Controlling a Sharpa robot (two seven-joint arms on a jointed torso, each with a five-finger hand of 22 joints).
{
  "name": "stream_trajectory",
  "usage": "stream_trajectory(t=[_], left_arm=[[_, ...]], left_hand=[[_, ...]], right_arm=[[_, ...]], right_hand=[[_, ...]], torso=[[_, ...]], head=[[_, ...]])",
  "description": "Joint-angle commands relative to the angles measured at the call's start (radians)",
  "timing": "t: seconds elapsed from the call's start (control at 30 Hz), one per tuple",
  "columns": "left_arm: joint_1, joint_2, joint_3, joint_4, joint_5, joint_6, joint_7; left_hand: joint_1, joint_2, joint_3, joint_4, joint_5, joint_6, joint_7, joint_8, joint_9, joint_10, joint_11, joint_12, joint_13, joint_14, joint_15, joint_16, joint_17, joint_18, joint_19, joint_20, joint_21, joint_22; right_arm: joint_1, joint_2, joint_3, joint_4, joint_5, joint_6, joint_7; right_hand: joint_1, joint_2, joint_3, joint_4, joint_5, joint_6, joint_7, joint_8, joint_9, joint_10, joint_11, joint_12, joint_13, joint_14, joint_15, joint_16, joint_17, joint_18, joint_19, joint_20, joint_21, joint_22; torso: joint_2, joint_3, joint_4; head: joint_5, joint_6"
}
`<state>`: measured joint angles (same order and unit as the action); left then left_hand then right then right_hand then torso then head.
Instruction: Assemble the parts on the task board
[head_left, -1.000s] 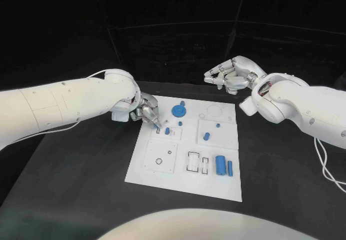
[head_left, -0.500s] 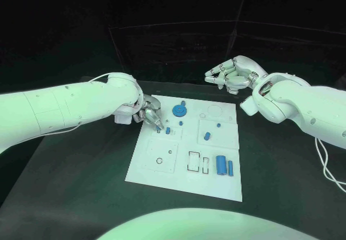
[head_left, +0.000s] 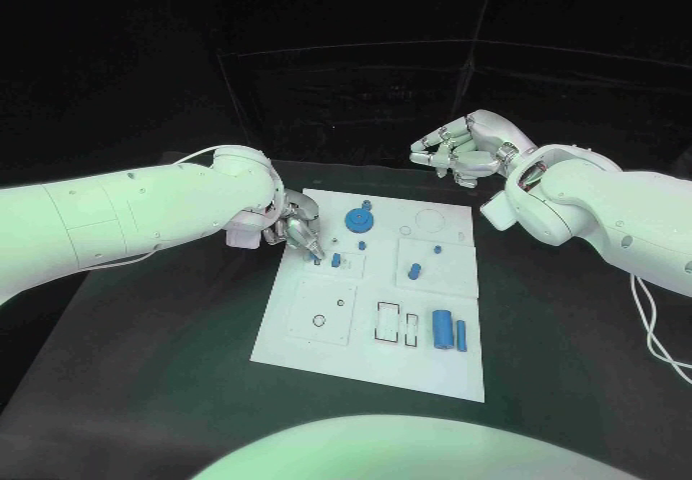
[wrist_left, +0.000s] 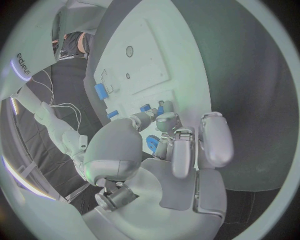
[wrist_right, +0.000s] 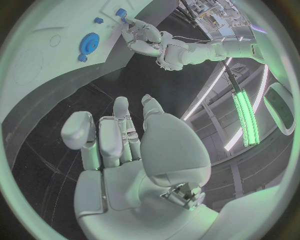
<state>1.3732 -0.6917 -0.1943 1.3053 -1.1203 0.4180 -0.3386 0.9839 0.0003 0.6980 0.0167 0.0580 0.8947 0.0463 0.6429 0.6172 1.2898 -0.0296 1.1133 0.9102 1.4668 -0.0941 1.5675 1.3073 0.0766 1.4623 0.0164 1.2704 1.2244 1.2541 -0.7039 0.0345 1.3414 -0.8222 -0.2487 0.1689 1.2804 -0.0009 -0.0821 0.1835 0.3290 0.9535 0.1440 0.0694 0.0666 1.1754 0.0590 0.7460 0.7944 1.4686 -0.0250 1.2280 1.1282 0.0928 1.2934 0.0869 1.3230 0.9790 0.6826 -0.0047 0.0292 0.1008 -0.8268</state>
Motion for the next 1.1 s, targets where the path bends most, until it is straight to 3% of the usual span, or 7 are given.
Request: stream_trajectory(t=[0.03,1.1], left_arm=[[0.001,-0.001,0.000,0.003,-0.022,0.015,-0.010],[-0.003,-0.005,0.000,0.018,-0.026,0.033,-0.010]], left_hand=[[0.004,0.003,0.106,-0.107,0.003,-0.001,-0.002,0.005,0.002,0.008,-0.001,0.003,0.001,0.104,0.003,0.003,0.263,0.001,0.002,0.001,0.005,0.001],[0.004,0.003,0.107,-0.109,0.004,0.001,-0.003,0.006,0.002,0.009,-0.001,0.004,0.002,0.104,0.003,0.003,0.263,0.001,0.002,0.001,0.006,0.002]], right_arm=[[0.002,0.000,0.001,0.001,0.004,0.005,0.011],[0.002,0.003,0.001,-0.001,0.004,0.008,0.013]], right_hand=[[0.005,0.009,-0.004,-0.003,0.004,-0.007,0.003,0.005,0.001,-0.008,-0.002,-0.004,-0.001,0.017,0.004,-0.004,0.001,0.020,-0.007,0.000,-0.005,-0.001],[0.005,0.009,-0.004,-0.003,0.004,-0.007,0.003,0.005,0.001,-0.008,-0.002,-0.004,-0.001,0.017,0.004,-0.004,0.001,0.020,-0.007,0.000,-0.005,-0.001]], torso=[[0.001,0.0001,-0.0003],[0.000,0.0007,-0.0006]], head=[[0.001,-0.001],[0.002,-0.009]])
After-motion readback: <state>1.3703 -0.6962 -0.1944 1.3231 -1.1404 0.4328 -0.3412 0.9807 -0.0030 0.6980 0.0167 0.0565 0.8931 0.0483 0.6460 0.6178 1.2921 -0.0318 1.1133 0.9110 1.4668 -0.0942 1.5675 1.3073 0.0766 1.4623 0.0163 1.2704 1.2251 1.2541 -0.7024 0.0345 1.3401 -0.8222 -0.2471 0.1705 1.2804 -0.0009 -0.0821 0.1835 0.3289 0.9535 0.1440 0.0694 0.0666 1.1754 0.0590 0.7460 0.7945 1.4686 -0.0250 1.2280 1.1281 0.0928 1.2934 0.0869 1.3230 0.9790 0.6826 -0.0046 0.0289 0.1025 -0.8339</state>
